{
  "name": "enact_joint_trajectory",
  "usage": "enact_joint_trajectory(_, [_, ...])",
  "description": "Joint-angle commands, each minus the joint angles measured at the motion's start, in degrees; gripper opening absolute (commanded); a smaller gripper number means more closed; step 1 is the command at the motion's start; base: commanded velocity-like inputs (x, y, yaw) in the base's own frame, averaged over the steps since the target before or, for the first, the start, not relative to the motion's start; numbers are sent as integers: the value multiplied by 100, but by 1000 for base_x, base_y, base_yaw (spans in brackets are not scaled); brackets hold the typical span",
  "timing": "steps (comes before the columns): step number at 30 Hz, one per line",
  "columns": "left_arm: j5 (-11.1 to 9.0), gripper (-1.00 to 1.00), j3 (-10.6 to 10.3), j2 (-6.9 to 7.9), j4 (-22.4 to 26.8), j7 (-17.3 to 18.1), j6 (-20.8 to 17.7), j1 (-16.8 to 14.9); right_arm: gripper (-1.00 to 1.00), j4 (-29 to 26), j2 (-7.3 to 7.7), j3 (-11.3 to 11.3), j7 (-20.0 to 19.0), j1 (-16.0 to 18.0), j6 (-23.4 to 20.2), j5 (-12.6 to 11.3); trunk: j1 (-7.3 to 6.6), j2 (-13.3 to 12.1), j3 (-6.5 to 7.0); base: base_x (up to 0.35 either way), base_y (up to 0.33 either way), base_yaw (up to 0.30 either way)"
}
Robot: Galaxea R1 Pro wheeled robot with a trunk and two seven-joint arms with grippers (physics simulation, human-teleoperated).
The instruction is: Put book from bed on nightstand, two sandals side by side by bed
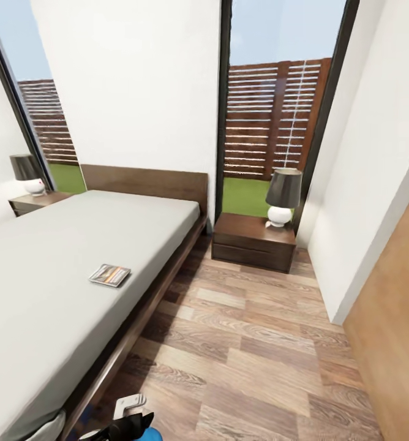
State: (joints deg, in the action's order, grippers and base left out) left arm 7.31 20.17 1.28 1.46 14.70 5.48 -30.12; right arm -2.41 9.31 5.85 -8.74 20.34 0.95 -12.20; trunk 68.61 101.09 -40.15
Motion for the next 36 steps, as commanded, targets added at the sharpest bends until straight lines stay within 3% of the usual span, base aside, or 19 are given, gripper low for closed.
enact_joint_trajectory(1, [60,100,49,3,-5,15,24,-2,100,9,-51,49,-30,6,10,-15,-1,2,-5,0,0,-300])
enact_joint_trajectory(5, [60,100,49,4,-4,16,24,-2,100,12,-211,48,-27,6,10,-16,-1,2,-5,0,0,-300])
enact_joint_trajectory(8, [60,100,55,4,0,16,24,-2,100,12,-245,48,-26,6,10,-17,-1,2,-5,0,0,-300])
enact_joint_trajectory(21, [60,100,57,4,3,13,24,-2,100,12,-254,48,-31,6,10,-12,-1,2,-5,0,0,-293])
enact_joint_trajectory(27, [67,100,57,4,4,-23,24,-2,100,12,-254,48,-31,6,10,-11,-1,2,-5,0,0,-121])
enact_joint_trajectory(32, [84,100,49,4,9,-550,24,-2,100,12,-254,48,-31,6,10,-11,-1,2,-5,0,0,-21])
enact_joint_trajectory(34, [127,100,44,4,11,-1248,24,-2,100,12,-254,48,-31,6,10,-12,-1,2,-5,0,0,-6])
enact_joint_trajectory(36, [164,100,42,4,11,-1622,24,-2,100,12,-254,48,-31,6,10,-15,-1,2,-5,0,0,-3])
